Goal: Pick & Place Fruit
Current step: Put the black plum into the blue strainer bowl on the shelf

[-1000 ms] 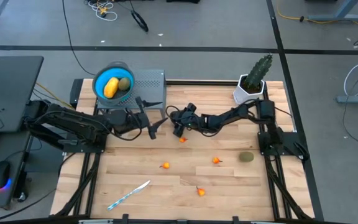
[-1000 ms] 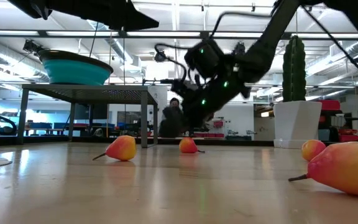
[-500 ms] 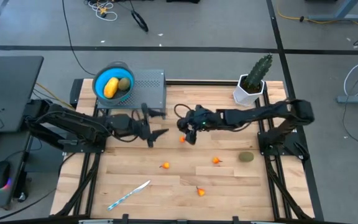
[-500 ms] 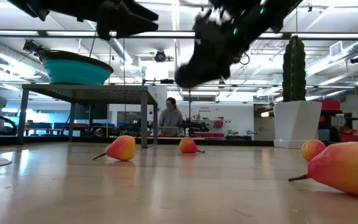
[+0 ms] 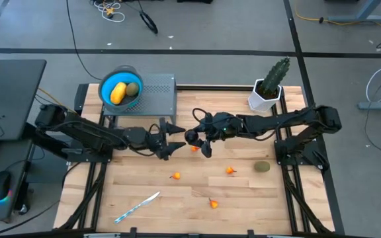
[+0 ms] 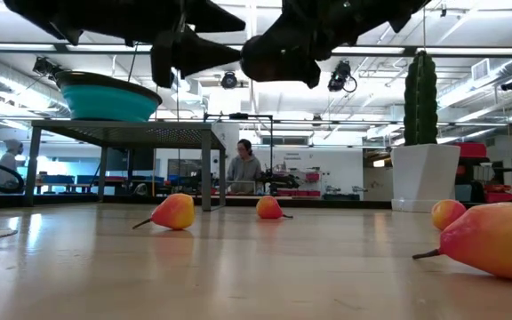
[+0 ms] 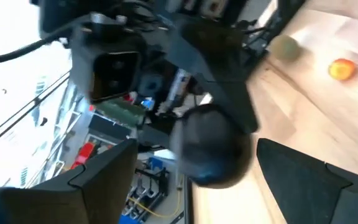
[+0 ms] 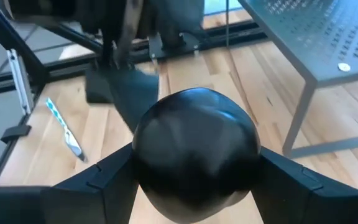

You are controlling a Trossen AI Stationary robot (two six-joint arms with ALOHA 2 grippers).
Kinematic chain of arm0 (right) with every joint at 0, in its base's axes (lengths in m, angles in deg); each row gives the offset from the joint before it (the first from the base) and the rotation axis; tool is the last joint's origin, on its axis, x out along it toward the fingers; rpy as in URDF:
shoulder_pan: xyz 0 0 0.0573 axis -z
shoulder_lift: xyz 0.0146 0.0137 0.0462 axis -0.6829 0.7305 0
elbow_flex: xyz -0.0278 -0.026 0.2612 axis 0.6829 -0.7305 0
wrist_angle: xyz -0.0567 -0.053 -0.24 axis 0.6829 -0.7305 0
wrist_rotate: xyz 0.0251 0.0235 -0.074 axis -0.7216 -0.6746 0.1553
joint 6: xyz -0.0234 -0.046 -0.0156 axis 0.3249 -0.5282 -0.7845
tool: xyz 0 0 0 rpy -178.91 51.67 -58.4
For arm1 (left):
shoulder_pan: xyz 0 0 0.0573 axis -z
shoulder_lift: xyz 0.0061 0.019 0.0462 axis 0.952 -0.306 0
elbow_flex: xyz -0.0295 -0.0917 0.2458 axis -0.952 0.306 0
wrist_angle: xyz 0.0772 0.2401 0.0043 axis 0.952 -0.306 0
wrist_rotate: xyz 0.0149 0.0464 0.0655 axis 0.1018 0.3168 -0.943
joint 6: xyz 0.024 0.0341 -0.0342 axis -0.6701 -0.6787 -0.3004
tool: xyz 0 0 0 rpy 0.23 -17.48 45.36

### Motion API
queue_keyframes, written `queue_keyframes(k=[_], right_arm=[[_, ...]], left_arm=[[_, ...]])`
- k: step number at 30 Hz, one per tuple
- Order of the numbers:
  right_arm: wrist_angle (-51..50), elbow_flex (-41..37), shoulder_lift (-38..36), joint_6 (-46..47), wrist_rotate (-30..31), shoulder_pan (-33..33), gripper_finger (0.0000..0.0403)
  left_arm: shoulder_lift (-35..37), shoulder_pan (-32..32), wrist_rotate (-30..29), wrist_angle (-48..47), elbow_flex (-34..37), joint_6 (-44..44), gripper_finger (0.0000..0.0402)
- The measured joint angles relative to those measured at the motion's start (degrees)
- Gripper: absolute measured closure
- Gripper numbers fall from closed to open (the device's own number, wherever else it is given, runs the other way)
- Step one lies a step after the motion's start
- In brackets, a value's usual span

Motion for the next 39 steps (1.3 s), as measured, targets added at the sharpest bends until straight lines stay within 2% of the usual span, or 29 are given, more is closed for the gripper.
queue_keyframes(k=[5,9,12,22,29,39], right_arm=[[1.6,0.0,0.0,0.0,0.0,0.0,0.0137],[3.0,0.0,0.0,0.0,-0.1,0.0,0.0137],[2.8,0.0,0.0,0.0,-0.1,-0.6,0.0137],[7.2,0.0,0.7,0.0,-0.2,-1.8,0.0137],[8.7,0.0,2.8,0.4,-1.6,-1.8,0.0137],[9.8,0.0,3.3,0.0,-4.2,-1.8,0.0137]], left_arm=[[-2.0,0.0,-0.8,0.0,0.0,-1.2,0.0041],[-3.5,0.0,-2.4,5.6,0.1,-4.3,0.0033],[-3.7,0.0,-0.9,7.9,0.0,-5.6,0.0031],[-3.7,0.0,0.7,6.6,-0.2,-4.2,0.0032],[-4.6,0.0,4.3,7.5,-0.7,-2.8,0.0032],[-6.4,-0.1,2.5,5.5,-1.8,-3.2,0.0036]])
